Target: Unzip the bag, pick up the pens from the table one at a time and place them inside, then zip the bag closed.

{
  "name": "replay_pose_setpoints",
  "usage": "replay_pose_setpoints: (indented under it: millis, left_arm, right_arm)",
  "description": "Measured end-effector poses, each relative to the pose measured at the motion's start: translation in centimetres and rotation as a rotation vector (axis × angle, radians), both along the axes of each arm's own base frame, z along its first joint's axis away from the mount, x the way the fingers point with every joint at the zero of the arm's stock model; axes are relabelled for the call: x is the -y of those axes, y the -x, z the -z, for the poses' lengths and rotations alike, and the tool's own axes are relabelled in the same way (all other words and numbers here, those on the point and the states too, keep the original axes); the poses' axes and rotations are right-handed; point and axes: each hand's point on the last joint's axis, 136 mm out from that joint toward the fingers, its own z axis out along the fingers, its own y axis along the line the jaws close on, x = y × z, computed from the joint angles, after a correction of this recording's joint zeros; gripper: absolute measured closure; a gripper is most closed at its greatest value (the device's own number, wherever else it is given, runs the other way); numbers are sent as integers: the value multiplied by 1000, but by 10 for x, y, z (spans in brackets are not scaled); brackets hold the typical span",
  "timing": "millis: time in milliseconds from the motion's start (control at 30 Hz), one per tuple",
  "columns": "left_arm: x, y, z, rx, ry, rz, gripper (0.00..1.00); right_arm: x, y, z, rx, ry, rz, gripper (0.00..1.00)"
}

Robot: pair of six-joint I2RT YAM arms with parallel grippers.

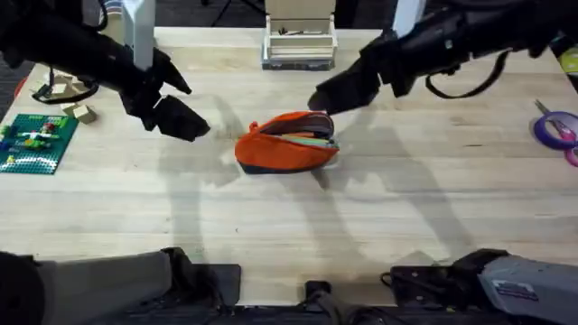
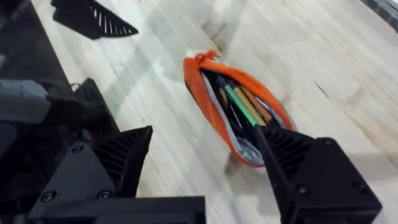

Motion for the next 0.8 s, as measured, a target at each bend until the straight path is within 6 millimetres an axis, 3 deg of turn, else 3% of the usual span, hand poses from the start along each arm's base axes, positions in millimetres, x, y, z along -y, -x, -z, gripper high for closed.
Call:
replay_pose_setpoints:
  millis: [400, 800]
  left_arm:
    - [-1, 1, 2, 55, -10, 92, 6]
    - [-16, 18, 34, 181, 86, 216, 6]
  right_arm:
    - [-41, -17, 9, -5, -50, -11, 5]
    - [-86, -30, 10, 109, -49, -4, 4]
